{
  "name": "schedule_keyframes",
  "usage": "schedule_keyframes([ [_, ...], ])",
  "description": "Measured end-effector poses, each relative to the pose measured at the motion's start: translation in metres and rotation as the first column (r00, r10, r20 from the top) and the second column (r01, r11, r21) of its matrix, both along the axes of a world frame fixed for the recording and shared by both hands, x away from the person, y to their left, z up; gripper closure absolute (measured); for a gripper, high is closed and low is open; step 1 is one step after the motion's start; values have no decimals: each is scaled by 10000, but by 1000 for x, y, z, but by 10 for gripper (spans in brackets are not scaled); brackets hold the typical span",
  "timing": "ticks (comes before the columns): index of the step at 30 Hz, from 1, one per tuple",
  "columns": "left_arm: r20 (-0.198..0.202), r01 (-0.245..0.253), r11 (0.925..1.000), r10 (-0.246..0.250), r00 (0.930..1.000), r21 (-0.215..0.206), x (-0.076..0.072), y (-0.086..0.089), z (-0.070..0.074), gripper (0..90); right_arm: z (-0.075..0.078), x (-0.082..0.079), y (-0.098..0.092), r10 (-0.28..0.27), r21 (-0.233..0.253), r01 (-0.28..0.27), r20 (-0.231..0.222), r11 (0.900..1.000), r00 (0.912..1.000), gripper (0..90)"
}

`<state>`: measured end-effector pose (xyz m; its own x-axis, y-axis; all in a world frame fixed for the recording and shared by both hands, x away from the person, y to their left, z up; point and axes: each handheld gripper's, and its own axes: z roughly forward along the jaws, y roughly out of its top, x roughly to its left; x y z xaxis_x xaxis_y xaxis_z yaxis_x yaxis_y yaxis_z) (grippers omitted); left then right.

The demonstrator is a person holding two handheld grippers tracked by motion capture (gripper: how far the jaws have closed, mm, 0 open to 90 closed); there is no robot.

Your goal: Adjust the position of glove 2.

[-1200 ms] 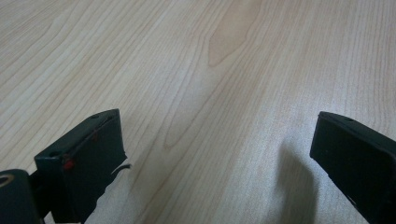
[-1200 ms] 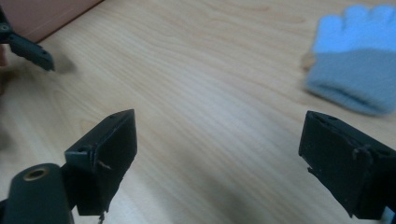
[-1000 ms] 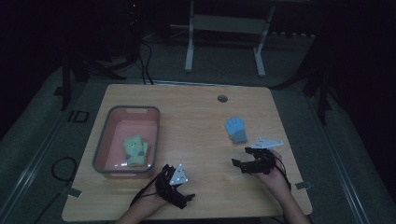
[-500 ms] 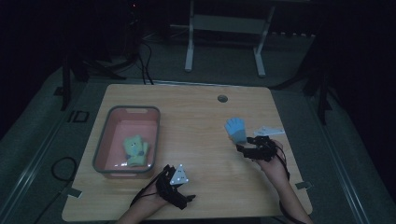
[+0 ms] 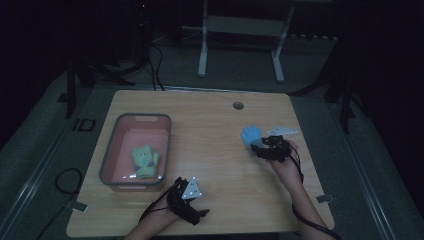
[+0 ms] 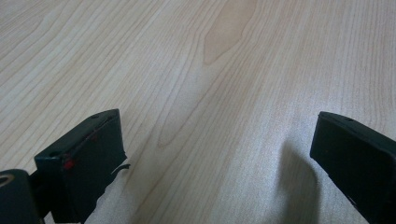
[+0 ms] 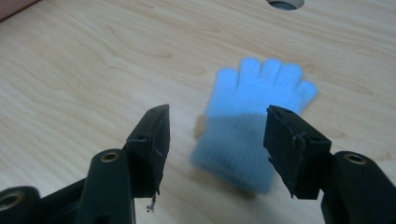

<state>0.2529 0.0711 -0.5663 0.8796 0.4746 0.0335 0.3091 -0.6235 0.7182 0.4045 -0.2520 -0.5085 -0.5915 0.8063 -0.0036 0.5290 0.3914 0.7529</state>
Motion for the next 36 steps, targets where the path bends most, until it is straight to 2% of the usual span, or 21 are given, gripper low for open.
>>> schedule_keyframes([
  [7,90,32,9999,-31,10000,-111,-1,0,0,33,0,20,-1,-264,-32,264,-171,9996,9995,463],
  [13,92,-9,9997,11,10000,-239,-1,1,0,33,-5,35,-2,-759,-13,759,-621,9971,9952,485],
  [18,121,-4,9998,7,9999,-204,-1,1,0,33,-15,43,3,-748,-212,734,-738,9971,9945,490],
  [22,116,-15,9997,17,9999,-235,-1,1,0,33,-24,48,8,-697,-503,665,-649,9965,9955,502],
  [25,117,-4,9998,7,9999,-215,-1,1,0,33,-32,51,12,-639,-942,571,-706,9939,9955,549],
  [26,107,2,9998,0,9999,-204,-1,1,0,33,-37,53,14,-813,-1025,726,-834,9921,9932,579],
  [28,110,-2,9997,4,9999,-238,-1,1,0,33,-37,53,13,-915,-903,834,-889,9924,9918,596],
  [31,105,2,9996,1,9999,-277,-1,1,0,33,-37,54,14,-919,-806,843,-959,9932,9911,729],
  [33,106,-7,9996,10,9999,-273,-1,1,0,33,-36,55,17,-949,-913,850,-1096,9922,9894,787],
  [36,83,-41,9994,44,10000,-339,0,2,0,33,-34,54,22,-1050,-1100,926,-1121,9896,9881,824],
])
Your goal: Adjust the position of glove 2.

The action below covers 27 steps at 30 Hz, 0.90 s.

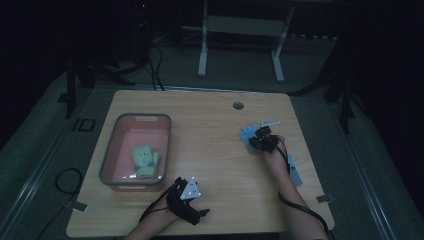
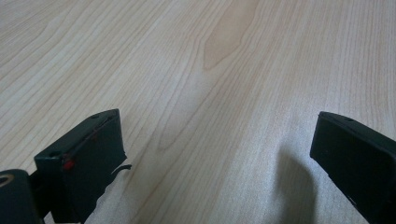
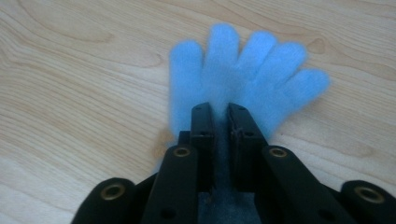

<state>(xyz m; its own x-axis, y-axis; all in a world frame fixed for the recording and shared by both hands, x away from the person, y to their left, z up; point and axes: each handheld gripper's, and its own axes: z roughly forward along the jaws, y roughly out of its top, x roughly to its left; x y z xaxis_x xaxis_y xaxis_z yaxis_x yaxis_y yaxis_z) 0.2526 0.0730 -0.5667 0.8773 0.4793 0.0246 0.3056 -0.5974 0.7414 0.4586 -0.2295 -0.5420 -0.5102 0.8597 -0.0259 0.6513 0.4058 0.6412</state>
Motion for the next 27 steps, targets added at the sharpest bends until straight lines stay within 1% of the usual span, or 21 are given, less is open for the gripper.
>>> schedule_keyframes([
  [2,-28,-29,10000,29,10000,-50,0,0,0,33,3,-4,3,-37,1,37,14,10000,10000,834],
  [3,-30,-45,10000,45,10000,-62,0,0,0,33,8,-10,4,-134,145,132,116,9998,9998,840],
  [4,-32,-54,10000,54,10000,-62,0,1,0,33,8,-10,4,-134,145,132,116,9998,9998,840],
  [6,-6,-38,10000,38,10000,-57,0,1,0,33,16,-19,7,-153,322,145,260,9994,9995,842],
  [7,3,-41,10000,41,10000,-35,0,0,0,33,21,-25,8,-157,404,143,341,9991,9993,842],
  [8,16,-38,10000,38,10000,-4,0,0,0,33,27,-32,9,-203,618,178,403,9979,9990,842],
  [9,19,-26,10000,26,10000,-16,0,0,0,33,30,-36,10,-195,699,166,405,9974,9990,842],
  [11,11,-26,10000,27,10000,-20,0,0,0,33,40,-50,14,-260,756,218,550,9969,9981,843],
  [12,10,-26,10000,26,10000,-24,0,0,0,33,44,-56,15,-291,909,246,490,9956,9984,844],
  [13,9,-27,10000,27,10000,-30,0,0,0,33,47,-61,16,-334,912,285,536,9954,9980,844],
  [14,19,-30,10000,30,10000,-41,0,0,0,33,52,-67,18,-382,918,316,706,9953,9968,845],
  [18,107,-26,10000,25,9999,73,0,-1,0,33,65,-93,26,-663,1147,547,1001,9919,9928,847],
  [19,140,-34,10000,32,9999,92,0,-1,0,33,68,-101,29,-762,1289,626,1034,9897,9917,848],
  [21,147,-56,10000,55,9999,43,0,0,1,33,70,-111,34,-888,1256,738,1186,9893,9890,848],
  [24,113,-74,10000,75,9999,-52,0,1,1,33,67,-125,43,-949,1258,796,1207,9889,9881,849],
  [25,130,-64,10000,65,9999,-48,0,1,1,33,64,-128,46,-949,1221,803,1196,9893,9883,849],
  [26,130,-76,10000,77,9999,-37,0,0,1,32,61,-130,48,-1000,1323,854,1082,9875,9891,849],
  [27,128,-62,10000,62,9999,-29,0,0,1,33,58,-133,51,-1001,1275,871,992,9880,9900,849],
])
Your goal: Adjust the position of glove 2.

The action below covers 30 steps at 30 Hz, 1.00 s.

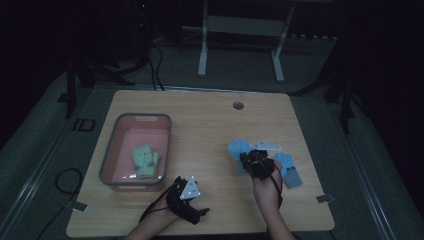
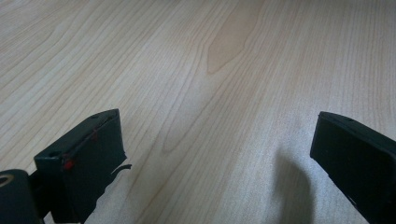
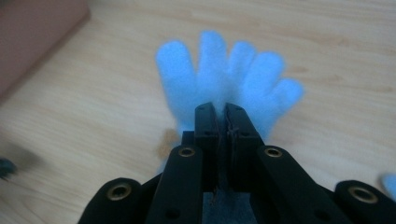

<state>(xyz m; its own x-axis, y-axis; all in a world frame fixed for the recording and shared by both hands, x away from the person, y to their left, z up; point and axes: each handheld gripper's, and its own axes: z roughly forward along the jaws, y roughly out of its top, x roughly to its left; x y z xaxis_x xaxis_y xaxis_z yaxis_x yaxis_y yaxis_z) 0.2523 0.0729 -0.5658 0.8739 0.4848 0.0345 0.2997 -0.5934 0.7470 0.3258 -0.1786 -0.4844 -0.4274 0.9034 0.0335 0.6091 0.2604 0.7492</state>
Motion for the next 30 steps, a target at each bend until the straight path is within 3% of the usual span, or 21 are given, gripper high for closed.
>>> schedule_keyframes([
  [1,-1,-5,10000,5,10000,-29,0,0,0,32,-5,-4,3,-143,-230,144,54,9996,9999,849],
  [6,56,70,10000,-70,10000,26,0,0,0,32,-30,-9,10,-282,-38,281,-422,9996,9987,846],
  [8,109,116,9999,-116,9999,32,0,-1,0,32,-35,-12,13,-414,-190,408,-325,9990,9986,845],
  [11,123,158,9998,-159,9998,94,0,-1,0,33,-41,-13,15,-408,122,416,-600,9991,9974,844],
  [15,130,177,9998,-179,9998,104,-1,-1,0,32,-53,-15,20,-412,14,414,-768,9991,9962,833],
  [20,248,209,9997,-211,9995,92,-1,-1,0,33,-64,-14,22,-298,-76,292,-1002,9995,9945,716],
  [25,298,221,9997,-225,9993,117,-2,-2,-1,32,-64,-15,24,-13,-201,-4,-879,9998,9961,620],
  [30,240,312,9995,-314,9992,79,-1,-1,-1,32,-54,-16,18,282,-250,-299,-673,9992,9973,570],
])
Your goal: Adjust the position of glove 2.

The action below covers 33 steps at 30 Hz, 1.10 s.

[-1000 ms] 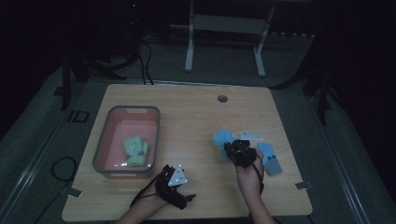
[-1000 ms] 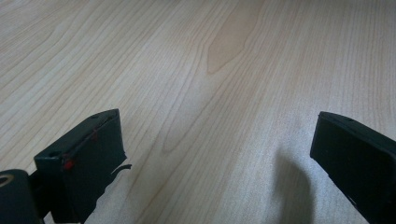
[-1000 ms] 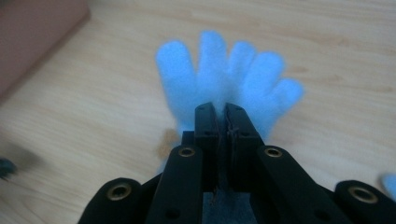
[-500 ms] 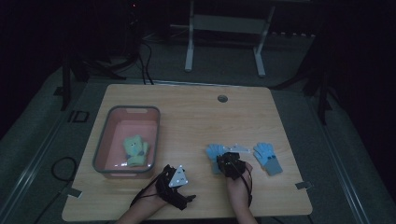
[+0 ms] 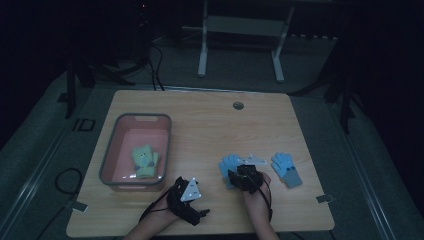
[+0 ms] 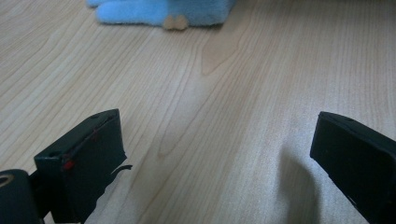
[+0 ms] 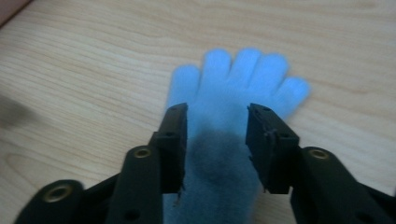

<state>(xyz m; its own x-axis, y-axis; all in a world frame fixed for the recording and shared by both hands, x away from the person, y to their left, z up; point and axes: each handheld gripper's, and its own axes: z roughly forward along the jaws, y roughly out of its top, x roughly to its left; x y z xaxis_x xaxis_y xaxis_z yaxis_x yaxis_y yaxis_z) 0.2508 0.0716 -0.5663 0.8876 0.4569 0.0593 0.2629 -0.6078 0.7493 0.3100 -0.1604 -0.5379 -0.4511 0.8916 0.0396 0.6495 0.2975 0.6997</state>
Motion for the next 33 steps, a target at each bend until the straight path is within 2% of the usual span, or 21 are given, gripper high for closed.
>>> schedule_keyframes([
  [7,-32,-12,9999,12,10000,-116,0,1,0,32,11,-5,-18,859,-78,-857,265,9963,9960,549],
  [12,-42,-19,9998,18,10000,-195,0,2,0,32,17,-4,-35,968,-141,-962,519,9953,9939,542],
  [14,-43,-37,9998,37,10000,-189,0,2,0,33,26,0,-53,958,-192,-946,714,9953,9928,543],
  [16,-43,-34,9999,33,10000,-163,0,2,0,32,29,2,-58,961,-174,-950,770,9953,9924,543],
  [17,-48,-33,9998,33,10000,-176,1,2,0,32,34,4,-69,948,-105,-942,896,9955,9915,543],
  [19,-30,19,9997,-19,10000,-241,1,3,-1,32,38,6,-79,1043,-7,-1046,901,9945,9905,541],
  [24,-95,-22,9996,19,10000,-281,1,3,-1,33,45,10,-105,1262,-326,-1229,1347,9919,9828,540],
  [26,-102,-24,9996,21,9999,-289,1,3,-1,32,46,11,-110,1277,-386,-1235,1347,9916,9826,540],
  [27,-105,-19,9996,16,9999,-282,1,3,-1,33,47,13,-121,1321,-383,-1280,1387,9910,9815,541],
  [28,-76,-33,9996,30,10000,-290,1,3,0,33,47,13,-121,1321,-383,-1280,1387,9910,9815,541],
  [29,57,-34,9994,36,10000,-344,0,3,0,33,47,16,-134,1306,-424,-1259,1380,9911,9818,542],
  [33,27,-26,9995,27,10000,-325,0,3,0,32,47,22,-156,1304,-381,-1266,1258,9912,9834,545],
])
